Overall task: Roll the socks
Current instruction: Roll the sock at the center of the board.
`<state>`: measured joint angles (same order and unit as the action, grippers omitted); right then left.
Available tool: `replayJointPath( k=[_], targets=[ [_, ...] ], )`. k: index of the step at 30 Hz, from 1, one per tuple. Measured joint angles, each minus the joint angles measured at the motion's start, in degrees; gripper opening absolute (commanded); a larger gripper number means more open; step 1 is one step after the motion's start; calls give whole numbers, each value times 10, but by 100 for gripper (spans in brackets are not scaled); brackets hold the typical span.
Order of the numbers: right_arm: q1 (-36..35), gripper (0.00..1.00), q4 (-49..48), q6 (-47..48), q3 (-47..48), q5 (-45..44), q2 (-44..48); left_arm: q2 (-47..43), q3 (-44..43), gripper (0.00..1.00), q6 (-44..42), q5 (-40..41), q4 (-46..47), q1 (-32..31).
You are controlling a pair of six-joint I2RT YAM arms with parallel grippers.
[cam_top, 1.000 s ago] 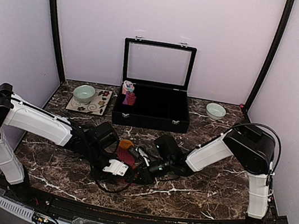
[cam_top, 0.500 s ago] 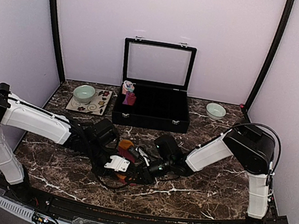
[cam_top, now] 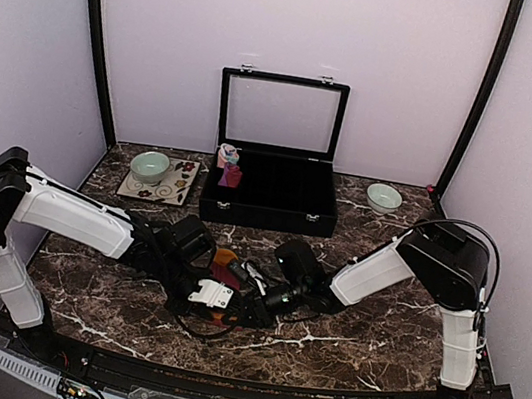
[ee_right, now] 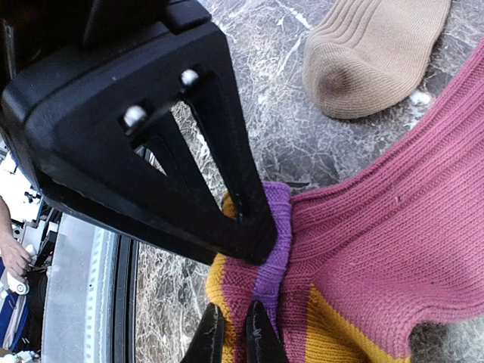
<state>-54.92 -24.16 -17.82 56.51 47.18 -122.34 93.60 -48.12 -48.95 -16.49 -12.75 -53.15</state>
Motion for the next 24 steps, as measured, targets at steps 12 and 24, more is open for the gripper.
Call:
replayJointPath(
  k=[12, 24],
  targets=[
    [1, 14, 7, -5, -4, -7, 13, 25, -19, 0, -6, -2, -10, 2],
    [-1, 40, 27, 14, -99, -132, 128, 119, -128, 0, -9, -123, -102, 45]
  ],
)
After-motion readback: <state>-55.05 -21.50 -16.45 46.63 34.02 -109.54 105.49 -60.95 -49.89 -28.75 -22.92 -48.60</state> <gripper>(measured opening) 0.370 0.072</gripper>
